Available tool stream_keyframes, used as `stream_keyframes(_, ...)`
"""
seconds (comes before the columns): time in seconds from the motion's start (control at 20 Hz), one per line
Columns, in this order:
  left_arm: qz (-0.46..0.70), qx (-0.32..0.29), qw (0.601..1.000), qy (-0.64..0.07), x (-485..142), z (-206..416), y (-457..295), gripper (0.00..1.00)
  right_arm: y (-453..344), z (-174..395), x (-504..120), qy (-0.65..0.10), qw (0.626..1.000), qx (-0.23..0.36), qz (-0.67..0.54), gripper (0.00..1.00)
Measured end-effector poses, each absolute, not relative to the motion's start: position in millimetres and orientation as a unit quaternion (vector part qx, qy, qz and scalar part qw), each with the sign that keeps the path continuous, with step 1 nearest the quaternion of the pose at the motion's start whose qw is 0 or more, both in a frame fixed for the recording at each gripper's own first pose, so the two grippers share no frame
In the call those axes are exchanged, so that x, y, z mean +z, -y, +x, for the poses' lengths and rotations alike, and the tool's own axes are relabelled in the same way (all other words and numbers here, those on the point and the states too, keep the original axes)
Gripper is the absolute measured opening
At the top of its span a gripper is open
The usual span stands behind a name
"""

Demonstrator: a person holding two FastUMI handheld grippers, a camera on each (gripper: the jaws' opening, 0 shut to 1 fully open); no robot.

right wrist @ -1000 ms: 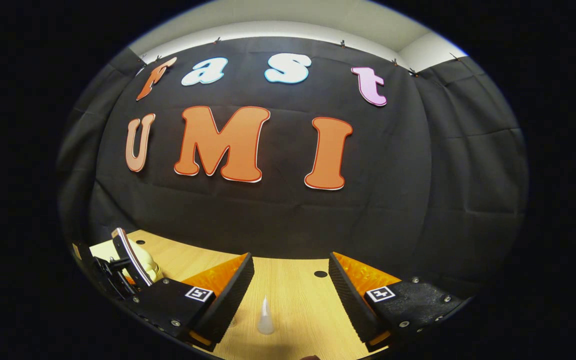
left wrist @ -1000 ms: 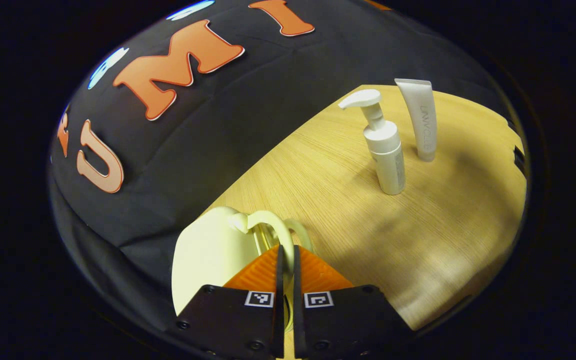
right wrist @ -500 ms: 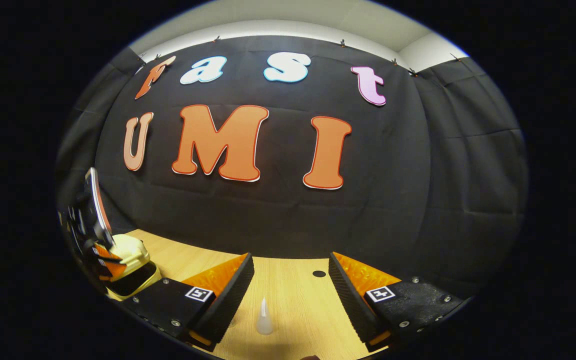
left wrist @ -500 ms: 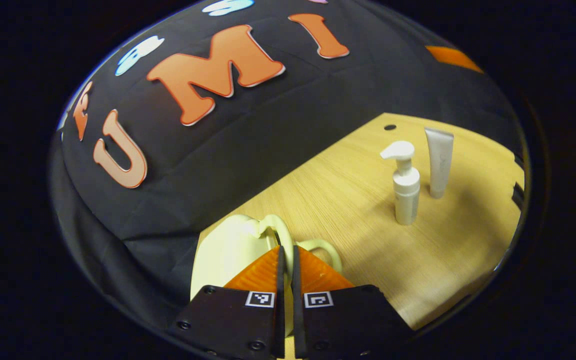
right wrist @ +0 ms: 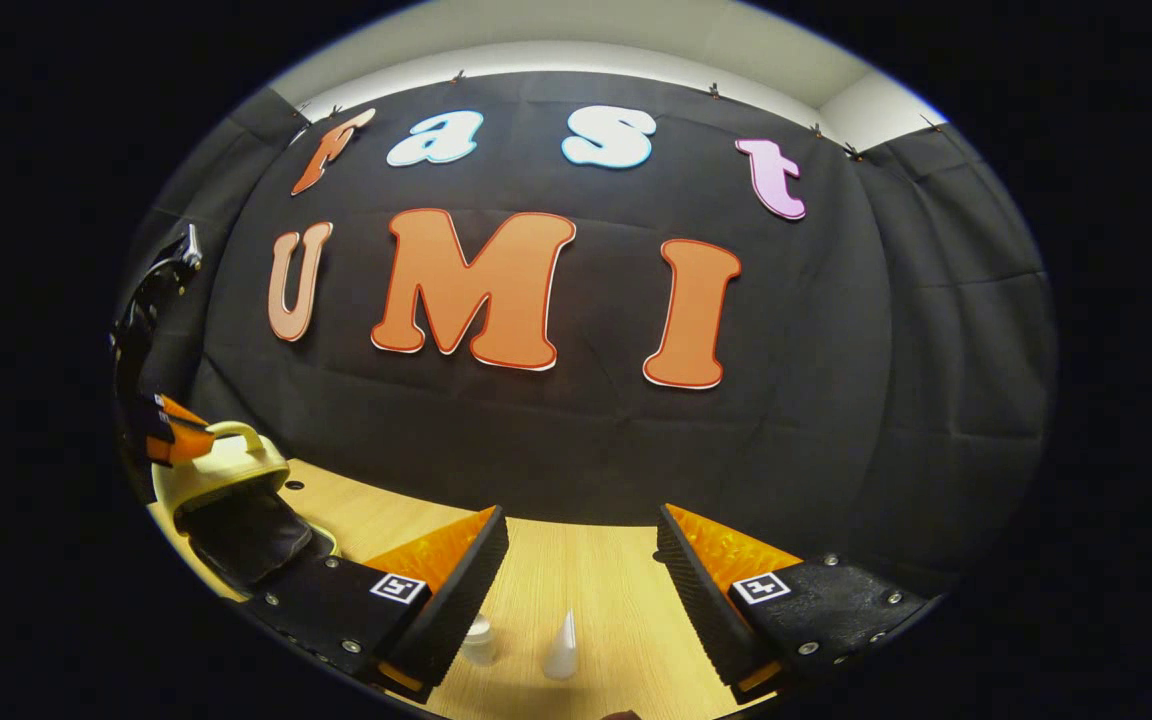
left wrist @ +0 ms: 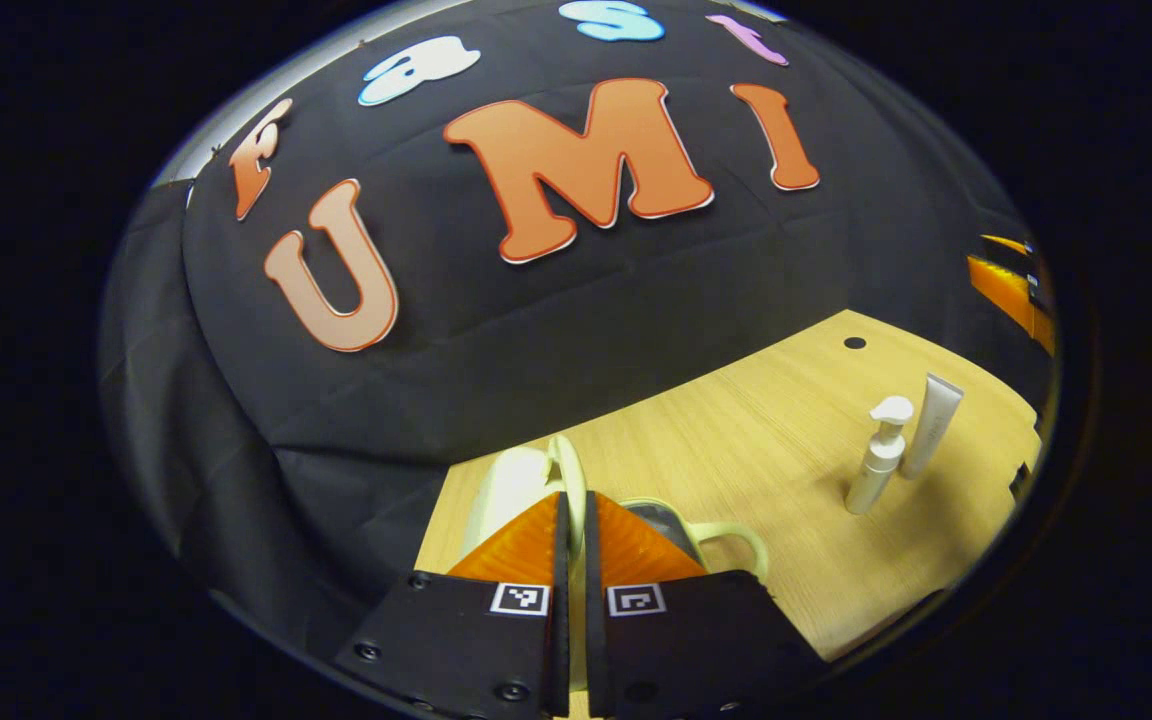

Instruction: First open the suitcase, pack the skin care products into it, and then close the suitcase.

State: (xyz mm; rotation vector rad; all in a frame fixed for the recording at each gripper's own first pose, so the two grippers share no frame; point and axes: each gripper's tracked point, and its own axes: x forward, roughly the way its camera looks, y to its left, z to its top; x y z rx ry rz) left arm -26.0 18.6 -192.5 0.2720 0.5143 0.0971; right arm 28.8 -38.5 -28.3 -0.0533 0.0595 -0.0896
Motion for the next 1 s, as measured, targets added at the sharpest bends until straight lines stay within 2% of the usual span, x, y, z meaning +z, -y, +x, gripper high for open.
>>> stream_keyframes(0.4,0.0,0.091,0.967,-0.239,-178,-25,-61,0.07,25,36,-18,-0.027,0.997,-0.054,-0.046,0.95)
stream_keyframes(0.6,-0.053,0.092,0.967,-0.229,-175,-25,-79,0.07,12,35,-12,-0.024,0.996,-0.056,-0.06,0.95)
stream_keyframes(1.0,-0.15,0.118,0.955,-0.225,-191,-32,-127,0.07,-9,35,0,-0.022,0.995,-0.068,-0.069,0.95)
